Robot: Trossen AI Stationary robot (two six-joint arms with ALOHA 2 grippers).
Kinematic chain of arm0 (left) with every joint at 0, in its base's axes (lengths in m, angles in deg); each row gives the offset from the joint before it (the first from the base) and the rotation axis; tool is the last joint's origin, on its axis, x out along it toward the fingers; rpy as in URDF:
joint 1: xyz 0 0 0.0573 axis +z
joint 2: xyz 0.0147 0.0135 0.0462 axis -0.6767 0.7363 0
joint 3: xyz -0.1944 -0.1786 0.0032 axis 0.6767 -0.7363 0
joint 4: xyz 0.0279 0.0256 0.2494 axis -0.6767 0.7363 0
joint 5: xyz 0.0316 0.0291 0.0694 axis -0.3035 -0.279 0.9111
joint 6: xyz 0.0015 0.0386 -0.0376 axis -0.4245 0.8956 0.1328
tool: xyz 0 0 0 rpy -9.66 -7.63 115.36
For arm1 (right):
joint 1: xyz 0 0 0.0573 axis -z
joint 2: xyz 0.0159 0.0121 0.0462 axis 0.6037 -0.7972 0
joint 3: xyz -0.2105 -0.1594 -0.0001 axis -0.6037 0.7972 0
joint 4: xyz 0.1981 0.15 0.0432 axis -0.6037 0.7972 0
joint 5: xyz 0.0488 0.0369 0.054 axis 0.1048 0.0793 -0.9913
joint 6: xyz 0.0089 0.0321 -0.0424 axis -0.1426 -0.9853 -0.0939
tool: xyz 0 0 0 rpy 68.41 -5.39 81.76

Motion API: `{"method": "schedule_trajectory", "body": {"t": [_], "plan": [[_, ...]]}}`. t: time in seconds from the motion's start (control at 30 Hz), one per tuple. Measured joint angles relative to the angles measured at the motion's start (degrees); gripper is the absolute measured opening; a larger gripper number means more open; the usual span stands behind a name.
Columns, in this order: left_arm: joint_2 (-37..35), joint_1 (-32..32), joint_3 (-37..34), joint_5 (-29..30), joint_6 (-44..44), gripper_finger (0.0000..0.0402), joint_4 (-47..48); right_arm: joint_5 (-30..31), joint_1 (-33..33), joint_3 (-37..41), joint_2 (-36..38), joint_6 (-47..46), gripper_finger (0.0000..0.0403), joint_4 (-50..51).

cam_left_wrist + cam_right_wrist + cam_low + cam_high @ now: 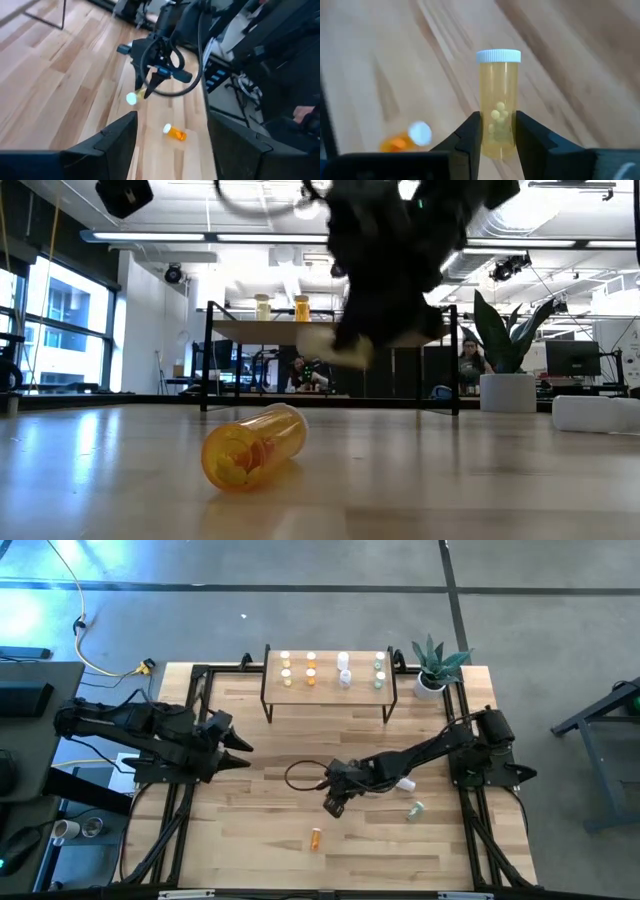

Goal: Pick and place medicine bottles onto shelf by color
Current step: Put the yellow pill bottle on the shelf and align it to the other yellow pill bottle

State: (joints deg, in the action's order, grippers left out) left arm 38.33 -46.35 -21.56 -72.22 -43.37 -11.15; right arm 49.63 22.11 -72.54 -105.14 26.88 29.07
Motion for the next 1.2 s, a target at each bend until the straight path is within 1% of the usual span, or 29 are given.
{"method": "schedule_trajectory", "body": {"t": [0.1,0.2,0.33,0.43,0.53,0.6,0.8,0.9,1.0,1.1,1.2], "plan": [[-1.3,0.0,0.4,0.1,-0.2,0.0229,-0.2,2.0,0.0,0.0,1.8,2.7,0.0087,-5.0],[-1.4,0.0,2.4,0.2,0.4,0.0229,-0.3,3.8,0.1,0.0,3.5,5.4,0.0087,-11.0],[-0.9,0.0,6.3,1.0,4.2,0.0229,-0.2,5.4,0.4,0.0,4.2,9.4,0.0087,-19.4],[-0.1,0.0,9.3,3.6,7.5,0.0229,0.5,7.8,0.5,0.0,4.2,13.1,0.0087,-25.9],[1.3,0.2,12.7,6.3,9.8,0.0229,3.6,8.7,1.0,0.0,4.2,15.9,0.0087,-30.6],[2.6,0.7,15.4,7.6,10.5,0.0229,7.4,8.7,1.5,0.0,4.3,17.3,0.0087,-33.2],[8.4,4.0,23.6,8.1,10.6,0.0229,20.3,8.9,3.4,0.0,4.3,21.3,0.0087,-42.0],[11.0,5.5,26.6,6.6,11.6,0.0229,25.1,8.9,4.2,0.0,4.3,22.4,0.0087,-46.2],[13.4,6.7,28.7,3.6,12.9,0.0229,28.5,8.5,4.7,0.0,4.3,22.5,0.0087,-48.0],[15.6,7.4,29.3,0.2,13.0,0.0229,29.1,8.2,4.9,0.0,4.3,22.5,0.0087,-48.6],[17.5,8.0,29.3,-3.9,13.1,0.0229,29.2,8.1,4.9,0.0,4.3,22.3,0.0087,-46.5]]}}
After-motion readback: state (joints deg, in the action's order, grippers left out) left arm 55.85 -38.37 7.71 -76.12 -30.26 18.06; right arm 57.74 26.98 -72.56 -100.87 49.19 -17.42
